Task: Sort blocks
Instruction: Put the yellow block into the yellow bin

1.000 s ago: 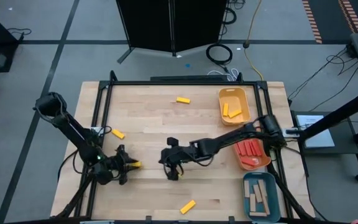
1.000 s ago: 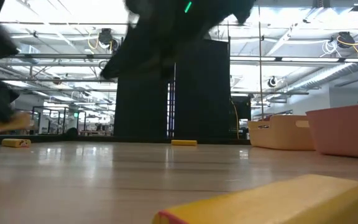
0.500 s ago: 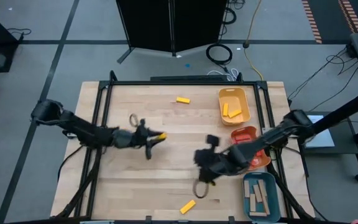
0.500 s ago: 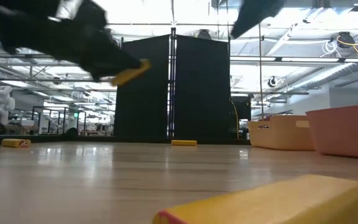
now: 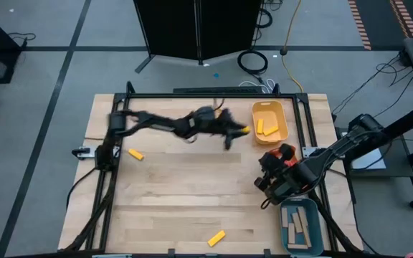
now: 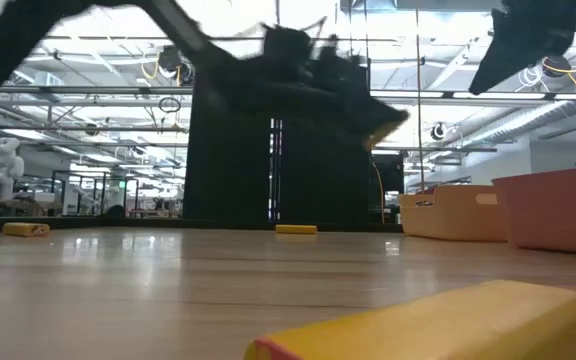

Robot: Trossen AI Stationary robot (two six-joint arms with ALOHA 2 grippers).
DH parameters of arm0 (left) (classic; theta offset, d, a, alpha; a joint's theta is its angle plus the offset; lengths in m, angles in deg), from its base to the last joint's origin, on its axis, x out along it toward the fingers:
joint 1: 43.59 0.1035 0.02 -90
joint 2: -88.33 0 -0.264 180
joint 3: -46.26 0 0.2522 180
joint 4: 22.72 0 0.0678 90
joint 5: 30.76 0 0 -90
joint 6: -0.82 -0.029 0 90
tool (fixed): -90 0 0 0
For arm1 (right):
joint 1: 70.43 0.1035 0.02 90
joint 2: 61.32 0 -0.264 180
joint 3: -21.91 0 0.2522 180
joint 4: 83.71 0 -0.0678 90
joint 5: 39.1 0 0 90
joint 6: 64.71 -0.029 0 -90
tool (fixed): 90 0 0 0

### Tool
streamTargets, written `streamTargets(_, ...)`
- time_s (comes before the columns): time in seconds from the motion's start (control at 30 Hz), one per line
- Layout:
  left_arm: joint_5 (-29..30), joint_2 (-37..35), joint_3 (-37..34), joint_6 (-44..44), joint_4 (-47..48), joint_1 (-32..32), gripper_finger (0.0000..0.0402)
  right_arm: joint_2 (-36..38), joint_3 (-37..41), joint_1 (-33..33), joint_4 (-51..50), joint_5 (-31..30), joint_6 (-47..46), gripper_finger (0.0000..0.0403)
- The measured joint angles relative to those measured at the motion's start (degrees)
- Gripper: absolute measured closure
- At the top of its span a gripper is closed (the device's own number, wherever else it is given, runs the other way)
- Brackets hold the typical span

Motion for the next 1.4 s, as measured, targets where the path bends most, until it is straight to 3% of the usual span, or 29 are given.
streamTargets(0.27, -1.57, 22.58, 33.55, 9.82, 7.32, 3.66, 0.0315, 5.21, 4.02, 0.0, 4.31, -3.94, -1.15, 0.0403)
streamTargets(0.43, -2.41, 31.82, 46.07, 15.33, 10.73, 3.73, 0.0315, 5.99, 4.04, -0.02, 4.32, -3.87, -0.56, 0.0403)
streamTargets(0.63, -1.74, 34.5, 49.11, 13.85, 10.76, 3.67, 0.0306, 6.01, 4.04, -0.04, 4.34, -2.29, 0.46, 0.0403)
streamTargets(1.0, -3.51, 34.36, 49.32, 14.17, 13.57, 3.83, 0.0223, 6.01, 4.04, -0.07, 4.32, -2.12, 2.74, 0.0403)
streamTargets(1.13, -9.92, 33.4, 53.66, 14.29, 26.17, 5.4, 0.0218, 6.02, 4.04, -0.07, 4.3, -2.07, 3.35, 0.0403)
streamTargets(1.23, -14.38, 31.66, 58.15, 8.29, 41.84, 7.02, 0.0217, 6.3, 4.02, -0.07, 4.3, -0.29, 3.56, 0.0403)
streamTargets(1.4, -11.65, 25.91, 60.78, -10.34, 72.93, 8.64, 0.0217, 6.4, 4.02, 0.19, 4.62, 3.37, 5.54, 0.0403)
